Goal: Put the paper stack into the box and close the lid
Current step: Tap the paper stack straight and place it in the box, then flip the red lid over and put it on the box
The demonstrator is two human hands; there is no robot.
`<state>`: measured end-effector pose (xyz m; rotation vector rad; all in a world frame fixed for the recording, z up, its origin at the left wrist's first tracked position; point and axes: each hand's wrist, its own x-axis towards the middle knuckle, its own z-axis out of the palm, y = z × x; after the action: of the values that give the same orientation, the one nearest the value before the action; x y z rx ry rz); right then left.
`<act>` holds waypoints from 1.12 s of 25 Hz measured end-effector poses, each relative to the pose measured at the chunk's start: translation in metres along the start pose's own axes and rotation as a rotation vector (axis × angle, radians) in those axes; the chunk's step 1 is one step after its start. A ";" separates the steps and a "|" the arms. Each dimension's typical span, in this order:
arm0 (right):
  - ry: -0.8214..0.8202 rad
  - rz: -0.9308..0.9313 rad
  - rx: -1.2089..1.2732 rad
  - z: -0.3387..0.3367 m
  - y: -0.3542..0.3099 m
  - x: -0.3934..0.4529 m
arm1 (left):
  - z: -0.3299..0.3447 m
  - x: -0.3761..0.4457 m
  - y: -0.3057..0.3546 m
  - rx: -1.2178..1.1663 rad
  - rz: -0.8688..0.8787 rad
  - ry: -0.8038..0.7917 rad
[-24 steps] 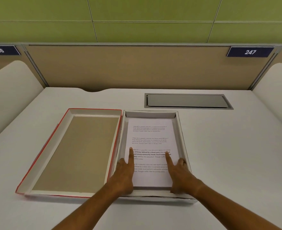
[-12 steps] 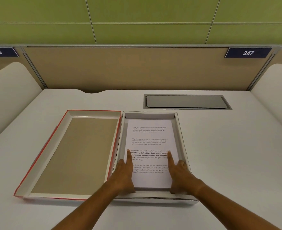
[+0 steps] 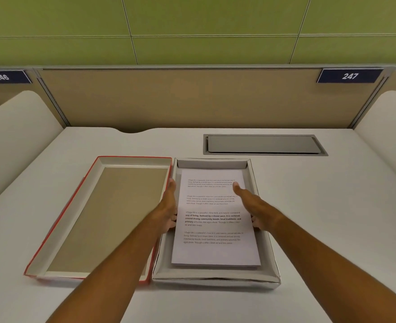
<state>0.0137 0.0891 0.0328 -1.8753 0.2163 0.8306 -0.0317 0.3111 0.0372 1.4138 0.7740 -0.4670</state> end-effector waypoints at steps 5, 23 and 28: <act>-0.034 -0.021 0.107 -0.012 0.010 0.017 | -0.006 0.004 0.002 -0.012 -0.039 -0.004; 0.406 -0.574 -0.797 0.024 0.001 -0.024 | 0.019 -0.034 -0.026 1.065 0.604 0.603; 0.425 -0.696 -1.014 0.047 0.001 -0.027 | -0.012 -0.036 -0.047 1.265 0.606 0.705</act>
<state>-0.0278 0.1232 0.0384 -2.7836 -0.7024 -0.0096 -0.0920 0.3114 0.0305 2.9707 0.5012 0.1183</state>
